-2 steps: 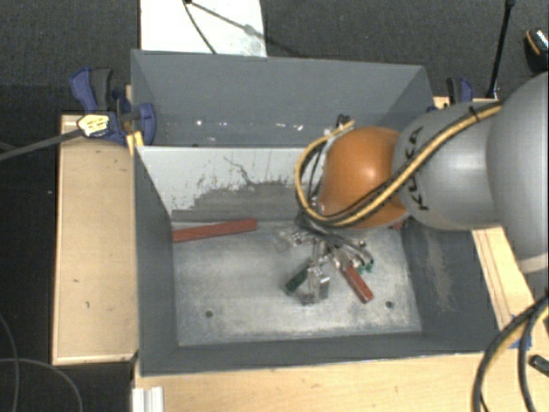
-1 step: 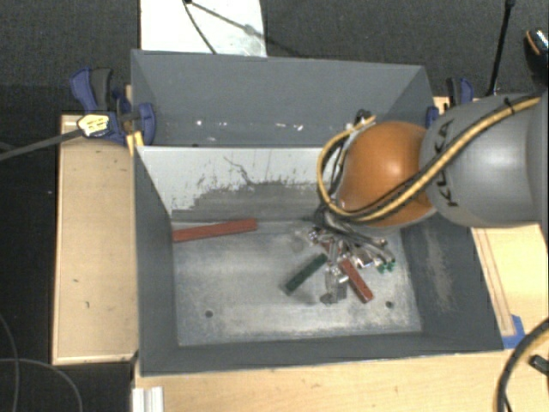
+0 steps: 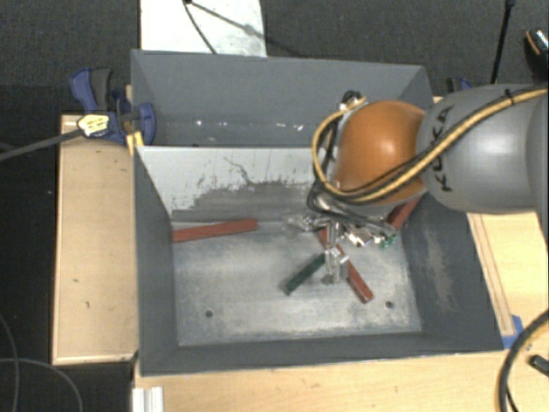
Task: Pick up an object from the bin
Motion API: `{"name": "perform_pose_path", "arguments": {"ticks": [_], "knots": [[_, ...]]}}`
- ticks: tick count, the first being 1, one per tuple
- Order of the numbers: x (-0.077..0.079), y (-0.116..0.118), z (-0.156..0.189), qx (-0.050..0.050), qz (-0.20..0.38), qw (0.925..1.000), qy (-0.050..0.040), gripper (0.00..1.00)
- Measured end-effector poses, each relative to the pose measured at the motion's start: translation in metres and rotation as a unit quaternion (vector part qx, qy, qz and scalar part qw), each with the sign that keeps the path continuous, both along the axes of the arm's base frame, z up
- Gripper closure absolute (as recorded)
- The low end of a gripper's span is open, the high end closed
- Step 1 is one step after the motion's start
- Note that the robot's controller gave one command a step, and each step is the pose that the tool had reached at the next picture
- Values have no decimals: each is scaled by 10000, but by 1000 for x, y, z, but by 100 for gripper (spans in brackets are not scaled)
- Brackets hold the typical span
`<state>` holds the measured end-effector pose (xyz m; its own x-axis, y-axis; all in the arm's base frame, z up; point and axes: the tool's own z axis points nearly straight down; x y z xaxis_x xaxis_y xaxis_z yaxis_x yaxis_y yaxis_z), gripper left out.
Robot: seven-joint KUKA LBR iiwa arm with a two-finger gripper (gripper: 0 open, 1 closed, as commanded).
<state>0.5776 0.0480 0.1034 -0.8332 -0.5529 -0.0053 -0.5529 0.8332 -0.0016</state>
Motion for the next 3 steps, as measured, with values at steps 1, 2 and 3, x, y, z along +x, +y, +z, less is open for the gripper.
{"name": "perform_pose_path", "arguments": {"ticks": [1,2,3], "knots": [[-18,0,-34,-6,896,9960,31,0],[-17,1,-34,-3,869,9962,27,0],[-17,0,-33,-4,857,9963,26,100]]}}
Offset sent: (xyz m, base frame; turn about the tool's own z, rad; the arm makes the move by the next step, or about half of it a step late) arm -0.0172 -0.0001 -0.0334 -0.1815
